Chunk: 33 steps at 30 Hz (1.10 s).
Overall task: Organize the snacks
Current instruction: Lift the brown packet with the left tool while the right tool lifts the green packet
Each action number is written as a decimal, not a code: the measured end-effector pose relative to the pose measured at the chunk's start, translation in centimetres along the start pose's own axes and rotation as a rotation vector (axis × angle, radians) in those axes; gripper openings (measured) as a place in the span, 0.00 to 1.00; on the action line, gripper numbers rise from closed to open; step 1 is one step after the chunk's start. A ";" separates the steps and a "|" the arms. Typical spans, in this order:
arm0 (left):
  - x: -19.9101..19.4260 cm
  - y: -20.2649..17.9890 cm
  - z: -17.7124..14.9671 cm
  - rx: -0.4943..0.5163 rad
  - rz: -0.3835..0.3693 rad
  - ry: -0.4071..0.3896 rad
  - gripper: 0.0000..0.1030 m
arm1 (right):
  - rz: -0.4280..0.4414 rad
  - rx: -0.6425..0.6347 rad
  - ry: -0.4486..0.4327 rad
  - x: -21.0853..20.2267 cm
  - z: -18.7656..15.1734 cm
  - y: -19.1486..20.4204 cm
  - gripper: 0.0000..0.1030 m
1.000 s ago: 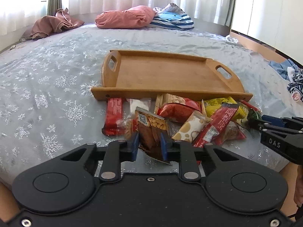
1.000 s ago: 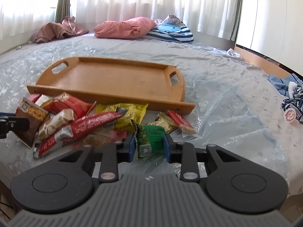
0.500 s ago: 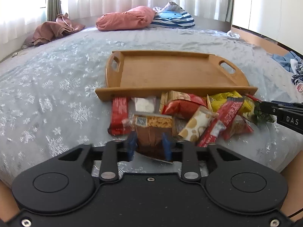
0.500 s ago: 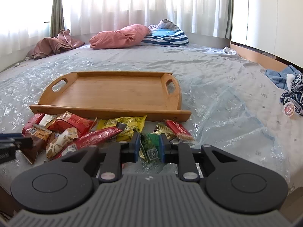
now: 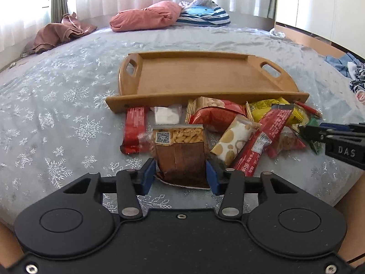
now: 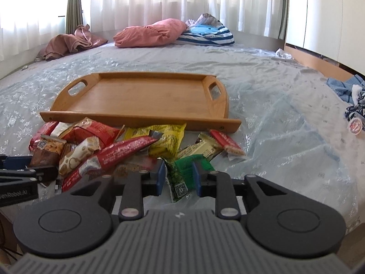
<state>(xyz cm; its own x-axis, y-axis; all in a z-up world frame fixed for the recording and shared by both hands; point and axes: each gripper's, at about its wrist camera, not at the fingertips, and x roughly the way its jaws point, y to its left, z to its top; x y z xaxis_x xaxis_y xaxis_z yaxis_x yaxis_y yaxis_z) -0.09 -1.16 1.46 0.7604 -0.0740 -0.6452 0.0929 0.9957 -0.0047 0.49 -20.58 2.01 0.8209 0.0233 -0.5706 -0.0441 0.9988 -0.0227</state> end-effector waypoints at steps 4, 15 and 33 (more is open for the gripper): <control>-0.3 0.5 0.2 -0.028 -0.003 0.001 0.42 | -0.011 -0.018 0.000 0.2 -0.1 0.1 0.48; -1.5 1.1 1.2 -0.043 0.002 -0.029 0.41 | -0.021 -0.043 0.039 2.5 0.7 -0.9 0.69; -1.8 1.7 2.3 -0.100 -0.032 -0.029 0.41 | -0.011 -0.125 -0.002 1.7 1.0 0.1 0.57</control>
<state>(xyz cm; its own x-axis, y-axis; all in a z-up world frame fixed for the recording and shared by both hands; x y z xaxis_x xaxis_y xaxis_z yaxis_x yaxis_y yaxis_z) 0.17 0.56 4.33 0.7764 -0.1063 -0.6211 0.0539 0.9933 -0.1027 2.45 -20.44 1.86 0.8228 0.0130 -0.5682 -0.1060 0.9857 -0.1309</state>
